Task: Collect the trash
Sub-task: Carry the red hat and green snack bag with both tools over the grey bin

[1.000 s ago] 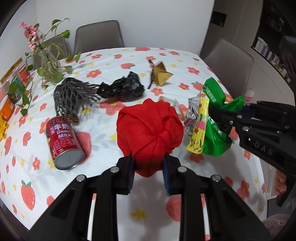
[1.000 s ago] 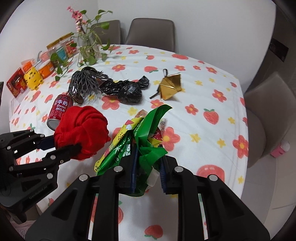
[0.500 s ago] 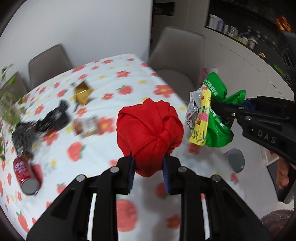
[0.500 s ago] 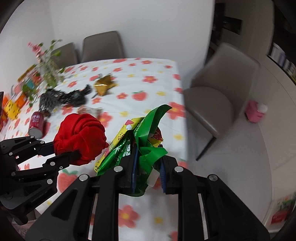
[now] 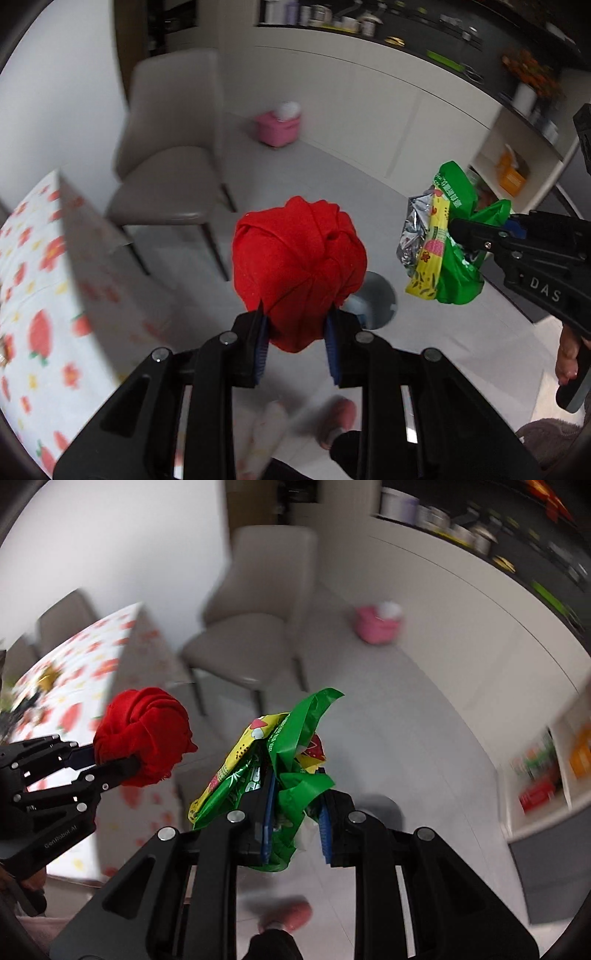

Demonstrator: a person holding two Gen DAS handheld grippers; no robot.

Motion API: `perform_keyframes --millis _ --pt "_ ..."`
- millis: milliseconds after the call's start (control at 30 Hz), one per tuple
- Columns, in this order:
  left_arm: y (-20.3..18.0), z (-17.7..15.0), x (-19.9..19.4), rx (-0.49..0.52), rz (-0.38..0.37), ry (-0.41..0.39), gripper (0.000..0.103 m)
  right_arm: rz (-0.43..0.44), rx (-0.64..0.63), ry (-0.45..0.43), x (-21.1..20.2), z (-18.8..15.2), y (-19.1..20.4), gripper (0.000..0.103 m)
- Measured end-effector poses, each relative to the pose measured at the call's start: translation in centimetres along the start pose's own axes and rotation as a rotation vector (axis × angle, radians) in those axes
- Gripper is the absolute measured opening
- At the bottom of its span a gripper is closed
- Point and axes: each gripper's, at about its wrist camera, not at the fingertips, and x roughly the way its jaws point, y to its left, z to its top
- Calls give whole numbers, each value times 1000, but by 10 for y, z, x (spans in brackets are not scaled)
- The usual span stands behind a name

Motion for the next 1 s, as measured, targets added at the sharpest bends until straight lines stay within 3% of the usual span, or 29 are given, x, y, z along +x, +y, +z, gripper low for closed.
perform_keyframes --millis 167,400,800,900,1000 --pt "-69 24 54 120 -85 58 26 -59 136 49 16 -26 -68 19" --pt "-117 36 146 234 -160 150 27 -114 270 129 75 -60 -126 19" --pt "-152 2 349 338 -208 268 27 -155 388 245 274 -120 -195 19" --pt "-154 -6 391 356 -213 285 35 -165 392 276 315 -134 -203 20" --pt "-155 -11 424 359 -229 311 49 -181 378 309 352 -147 -207 33"
